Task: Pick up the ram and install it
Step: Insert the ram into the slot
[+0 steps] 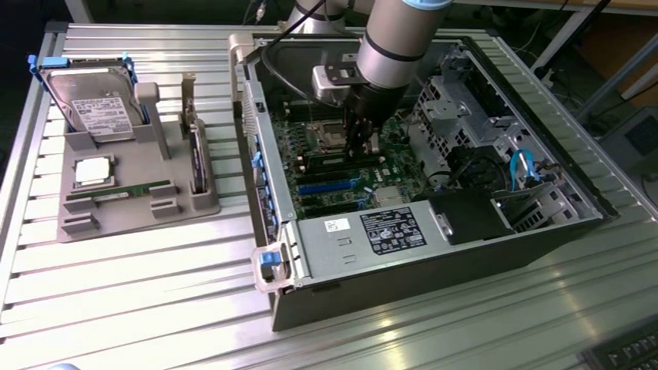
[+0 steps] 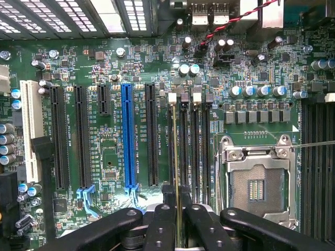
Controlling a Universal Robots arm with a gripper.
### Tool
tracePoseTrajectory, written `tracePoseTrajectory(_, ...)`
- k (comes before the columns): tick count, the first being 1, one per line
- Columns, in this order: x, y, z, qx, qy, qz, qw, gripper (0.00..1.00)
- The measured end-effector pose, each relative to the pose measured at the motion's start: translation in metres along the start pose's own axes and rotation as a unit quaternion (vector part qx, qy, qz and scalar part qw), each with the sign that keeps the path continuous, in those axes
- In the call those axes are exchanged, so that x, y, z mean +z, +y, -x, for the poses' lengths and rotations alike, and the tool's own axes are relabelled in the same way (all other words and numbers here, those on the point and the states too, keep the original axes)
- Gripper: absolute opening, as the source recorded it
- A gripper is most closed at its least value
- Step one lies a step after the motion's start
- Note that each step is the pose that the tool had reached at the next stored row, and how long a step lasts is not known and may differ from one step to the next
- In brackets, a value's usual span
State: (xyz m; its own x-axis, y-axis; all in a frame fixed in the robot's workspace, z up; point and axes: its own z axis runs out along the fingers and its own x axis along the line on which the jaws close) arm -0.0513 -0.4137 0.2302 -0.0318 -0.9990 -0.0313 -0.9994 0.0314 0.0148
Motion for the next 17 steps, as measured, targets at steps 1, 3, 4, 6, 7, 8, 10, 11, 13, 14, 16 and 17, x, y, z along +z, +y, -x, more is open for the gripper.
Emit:
tracePoseTrajectory(1, 0.0000, 0.0000, 0.0000, 0.000, 0.0000, 0.0004, 1.0000, 0.14)
tracePoseTrajectory(3, 0.0001, 0.0000, 0.0000, 0.000, 0.0000, 0.0010, 1.0000, 0.14)
tracePoseTrajectory(4, 0.0001, 0.0000, 0.0000, 0.000, 0.0000, 0.0010, 1.0000, 0.14)
tracePoseTrajectory(6, 0.0001, 0.0000, 0.0000, 0.000, 0.0000, 0.0010, 1.0000, 0.14)
tracePoseTrajectory(7, 0.0001, 0.0000, 0.0000, 0.000, 0.0000, 0.0010, 1.0000, 0.14)
tracePoseTrajectory(8, 0.0002, 0.0000, 0.0000, 0.000, -0.0001, 0.0010, 1.0000, 0.14)
tracePoseTrajectory(10, 0.0008, -0.0001, 0.0000, 0.000, -0.0001, 0.0010, 1.0000, 0.14)
tracePoseTrajectory(11, 0.0011, -0.0001, 0.0000, 0.000, 0.0000, 0.0010, 1.0000, 0.14)
tracePoseTrajectory(13, 0.0013, -0.0001, 0.0000, 0.000, 0.0000, 0.0010, 1.0000, 0.14)
tracePoseTrajectory(14, 0.0016, -0.0001, 0.0000, 0.000, -0.0001, 0.0010, 1.0000, 0.14)
tracePoseTrajectory(16, 0.0021, -0.0001, 0.0000, 0.000, -0.0001, 0.0010, 1.0000, 0.14)
tracePoseTrajectory(17, 0.0026, -0.0001, -0.0001, 0.000, -0.0001, 0.0010, 1.0000, 0.14)
